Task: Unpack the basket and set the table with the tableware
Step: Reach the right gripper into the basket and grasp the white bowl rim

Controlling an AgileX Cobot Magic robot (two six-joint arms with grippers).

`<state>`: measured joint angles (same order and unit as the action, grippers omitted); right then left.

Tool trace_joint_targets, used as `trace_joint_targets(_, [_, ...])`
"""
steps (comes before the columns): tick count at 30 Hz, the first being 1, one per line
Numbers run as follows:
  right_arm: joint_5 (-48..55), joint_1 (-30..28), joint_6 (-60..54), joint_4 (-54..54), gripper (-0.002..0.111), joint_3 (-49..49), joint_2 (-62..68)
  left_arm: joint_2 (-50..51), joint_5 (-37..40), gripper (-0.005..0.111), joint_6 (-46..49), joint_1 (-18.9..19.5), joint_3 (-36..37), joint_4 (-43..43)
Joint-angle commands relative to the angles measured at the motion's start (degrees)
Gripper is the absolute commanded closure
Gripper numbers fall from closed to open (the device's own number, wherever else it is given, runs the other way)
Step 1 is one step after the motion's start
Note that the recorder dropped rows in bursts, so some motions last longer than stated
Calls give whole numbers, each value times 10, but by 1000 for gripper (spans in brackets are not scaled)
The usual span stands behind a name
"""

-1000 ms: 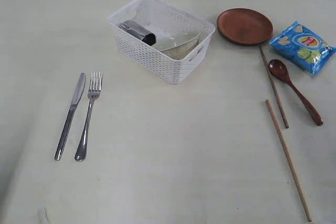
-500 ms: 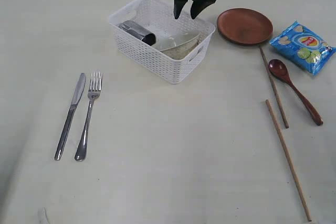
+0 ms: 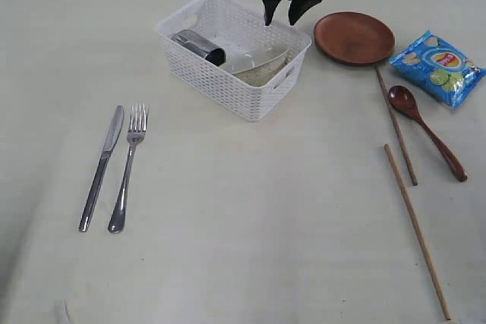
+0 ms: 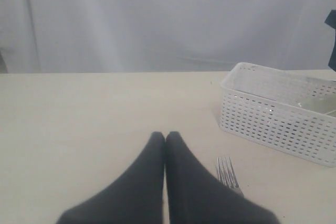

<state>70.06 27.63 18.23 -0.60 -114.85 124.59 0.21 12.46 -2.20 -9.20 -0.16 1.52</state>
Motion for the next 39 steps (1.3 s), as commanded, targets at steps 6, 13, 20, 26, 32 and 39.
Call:
trace_joint_targets(6, [-1,-2,7,-28,71,61,-4,-2,-4,107,0,-1,2,2])
trace_joint_targets(13, [-1,-2,7,-23,71,81,-4,-2,-4,107,0,-1,2,2])
trace_joint_targets(20, [-1,-2,7,-23,71,81,-4,-2,-4,107,0,-1,2,2])
trace_joint_targets(26, [-1,-2,20,-32,71,81,-4,-2,-4,107,0,-1,2,2])
trace_joint_targets(32, [-6,-2,22,-38,71,81,0,-2,-4,107,0,-1,2,2])
trace_joint_targets(39, [-38,-2,32,-59,90,81,13,-2,-4,107,0,-1,2,2])
